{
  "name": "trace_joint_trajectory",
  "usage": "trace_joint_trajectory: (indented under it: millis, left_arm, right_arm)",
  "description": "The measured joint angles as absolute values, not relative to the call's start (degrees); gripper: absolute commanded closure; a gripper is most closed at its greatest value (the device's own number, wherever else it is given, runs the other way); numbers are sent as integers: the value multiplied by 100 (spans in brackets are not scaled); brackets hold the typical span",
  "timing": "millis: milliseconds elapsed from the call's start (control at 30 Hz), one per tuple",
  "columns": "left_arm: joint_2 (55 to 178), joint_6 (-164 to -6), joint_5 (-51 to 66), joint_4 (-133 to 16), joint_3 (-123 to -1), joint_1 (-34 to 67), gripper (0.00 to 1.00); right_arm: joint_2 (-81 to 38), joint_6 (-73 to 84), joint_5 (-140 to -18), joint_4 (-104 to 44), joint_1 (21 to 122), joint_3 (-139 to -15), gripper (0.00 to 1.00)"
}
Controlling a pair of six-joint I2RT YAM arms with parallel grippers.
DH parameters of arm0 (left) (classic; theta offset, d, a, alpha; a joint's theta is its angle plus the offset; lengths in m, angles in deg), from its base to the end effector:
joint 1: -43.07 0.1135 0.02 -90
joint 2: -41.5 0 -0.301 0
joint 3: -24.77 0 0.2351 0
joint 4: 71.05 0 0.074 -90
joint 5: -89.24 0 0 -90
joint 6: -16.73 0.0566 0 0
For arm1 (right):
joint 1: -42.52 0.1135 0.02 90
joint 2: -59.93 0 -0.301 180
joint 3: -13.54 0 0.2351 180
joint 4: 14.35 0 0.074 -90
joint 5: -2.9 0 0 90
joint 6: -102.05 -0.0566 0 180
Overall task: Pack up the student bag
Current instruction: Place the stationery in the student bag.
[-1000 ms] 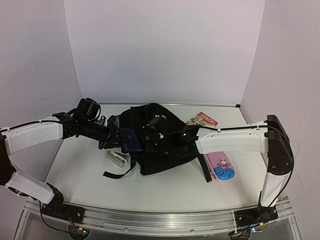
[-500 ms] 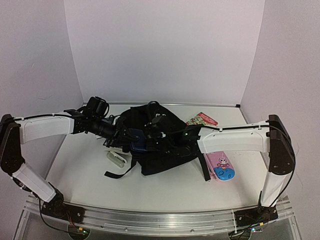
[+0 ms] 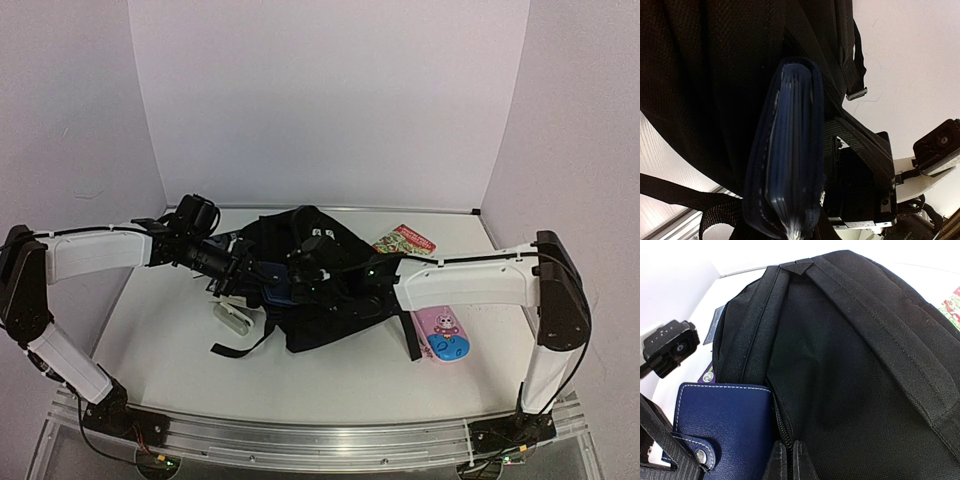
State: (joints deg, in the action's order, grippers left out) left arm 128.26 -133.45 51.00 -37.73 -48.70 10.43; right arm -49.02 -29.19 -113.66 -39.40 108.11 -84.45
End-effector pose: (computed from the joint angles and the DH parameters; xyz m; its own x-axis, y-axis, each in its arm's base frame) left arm 0.2343 -0.2029 0.2807 -0.9881 -0.0048 0.1536 -0.1390 0.4545 -0.8798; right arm 0.2088 0.3987 0.2802 -0.6211 0.0582 -0.7816 -0.3399 0.8786 0.3356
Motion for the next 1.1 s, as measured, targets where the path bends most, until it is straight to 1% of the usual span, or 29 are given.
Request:
trace_joint_trajectory:
  millis: [333, 767, 1100]
  left_arm:
    - [12946, -13472, 5421, -3468, -4903, 1073, 100]
    - [13739, -13054, 5826, -2928, -5440, 1074, 100]
    - [13783, -13052, 5278, -2954, -5606, 940, 100]
  right_arm:
    - [-4902, -2940, -11404, -3888, 10897, -8381, 100]
    - [-4902, -2772, -11329, -3822, 10985, -8241, 100]
    - [-4827, -2883, -11307, -3396, 10985, -7849, 100]
